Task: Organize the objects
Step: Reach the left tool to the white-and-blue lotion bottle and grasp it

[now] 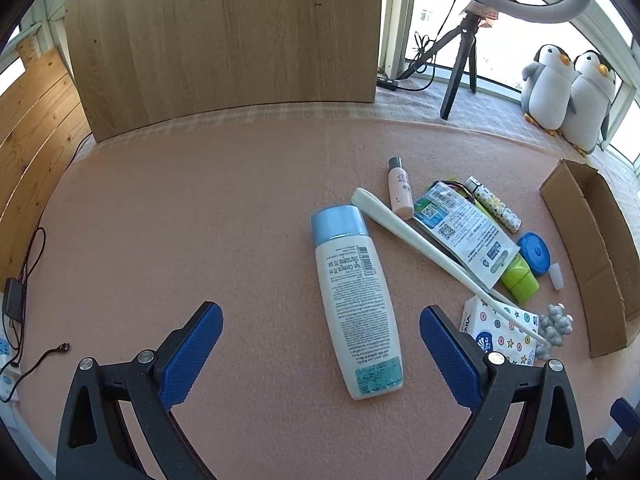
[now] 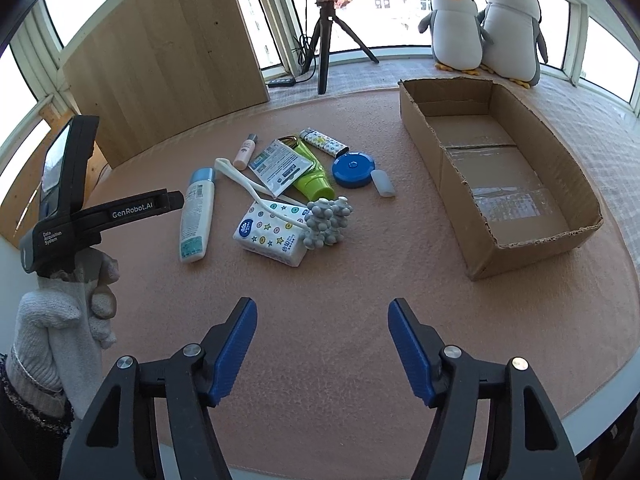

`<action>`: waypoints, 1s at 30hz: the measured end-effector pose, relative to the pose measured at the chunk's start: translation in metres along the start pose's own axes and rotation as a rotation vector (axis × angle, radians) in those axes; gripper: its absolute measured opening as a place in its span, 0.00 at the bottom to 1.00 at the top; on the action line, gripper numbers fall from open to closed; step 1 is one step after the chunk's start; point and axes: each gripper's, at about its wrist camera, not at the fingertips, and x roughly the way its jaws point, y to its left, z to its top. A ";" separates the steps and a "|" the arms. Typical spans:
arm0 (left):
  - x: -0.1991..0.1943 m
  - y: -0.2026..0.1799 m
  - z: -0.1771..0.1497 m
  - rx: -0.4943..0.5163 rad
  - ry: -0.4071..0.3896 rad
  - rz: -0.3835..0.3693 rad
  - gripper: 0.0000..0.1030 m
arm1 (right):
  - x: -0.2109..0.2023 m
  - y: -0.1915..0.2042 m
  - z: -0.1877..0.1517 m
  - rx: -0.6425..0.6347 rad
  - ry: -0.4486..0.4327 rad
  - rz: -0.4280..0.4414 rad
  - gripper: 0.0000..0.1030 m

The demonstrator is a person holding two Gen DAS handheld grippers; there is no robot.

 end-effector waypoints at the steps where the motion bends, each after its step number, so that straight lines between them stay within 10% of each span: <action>1: 0.007 -0.001 0.003 -0.006 0.011 0.003 0.97 | 0.000 -0.002 -0.001 0.004 0.002 -0.003 0.63; 13: 0.062 -0.012 0.017 -0.020 0.105 -0.029 0.80 | -0.001 -0.013 -0.006 0.017 0.015 -0.020 0.63; 18: 0.070 -0.013 0.013 -0.029 0.135 -0.086 0.50 | 0.001 -0.011 -0.006 0.012 0.019 -0.016 0.63; 30: 0.048 -0.009 -0.031 -0.034 0.131 -0.169 0.50 | 0.012 0.002 -0.001 -0.021 0.034 0.000 0.63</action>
